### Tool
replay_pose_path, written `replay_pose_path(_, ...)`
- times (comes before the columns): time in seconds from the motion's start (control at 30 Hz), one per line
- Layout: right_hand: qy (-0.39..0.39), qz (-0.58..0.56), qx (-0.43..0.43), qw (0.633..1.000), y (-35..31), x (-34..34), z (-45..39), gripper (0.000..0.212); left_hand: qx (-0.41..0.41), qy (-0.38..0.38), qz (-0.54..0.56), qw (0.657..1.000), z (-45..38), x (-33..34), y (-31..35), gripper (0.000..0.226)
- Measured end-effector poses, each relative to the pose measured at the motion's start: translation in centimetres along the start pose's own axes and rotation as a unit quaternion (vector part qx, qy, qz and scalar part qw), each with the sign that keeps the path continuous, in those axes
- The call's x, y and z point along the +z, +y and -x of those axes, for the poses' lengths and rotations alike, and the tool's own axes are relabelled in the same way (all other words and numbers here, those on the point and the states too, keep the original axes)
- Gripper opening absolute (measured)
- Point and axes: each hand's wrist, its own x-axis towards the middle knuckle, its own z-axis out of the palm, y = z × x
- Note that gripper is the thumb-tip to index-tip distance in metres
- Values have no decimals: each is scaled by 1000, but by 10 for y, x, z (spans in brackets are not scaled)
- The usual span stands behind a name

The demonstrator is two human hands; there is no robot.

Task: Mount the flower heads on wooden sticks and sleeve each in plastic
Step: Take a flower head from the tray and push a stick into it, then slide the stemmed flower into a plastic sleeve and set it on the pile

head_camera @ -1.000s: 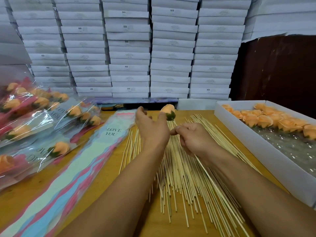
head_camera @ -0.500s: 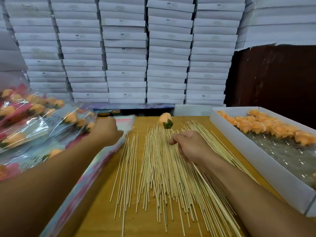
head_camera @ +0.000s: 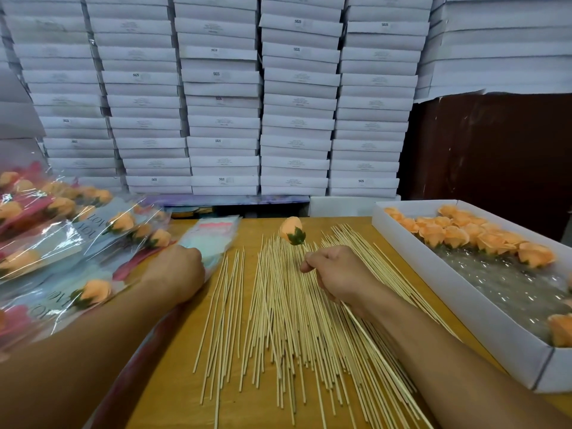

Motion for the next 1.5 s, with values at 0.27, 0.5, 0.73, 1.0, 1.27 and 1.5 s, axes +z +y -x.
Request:
replay_pose_path(0.27,-36,4,12,999,1,2,0,30,0,23,-20,1000,-1,-12,5,18)
replay_pose_path(0.5,-81,-52,29,995,-3,3,2,28,44,23,-72,996,10,-37,29,20)
replay_pose_path(0.73,-42,-101,18,994,-9,2,5,31,92,93,-86,988,53,-74,80,13)
replay_pose_path(1.0,57,-165,35,984,-5,-1,-2,37,175,141,-66,972,112,-84,142,16)
replay_pose_path(1.27,13,-215,45,976,-9,-13,-2,33,99,187,100,972,104,-80,134,57)
replay_pose_path(1.5,-132,-248,41,959,-15,-18,6,26,-52,-115,674,728,54,-64,96,83)
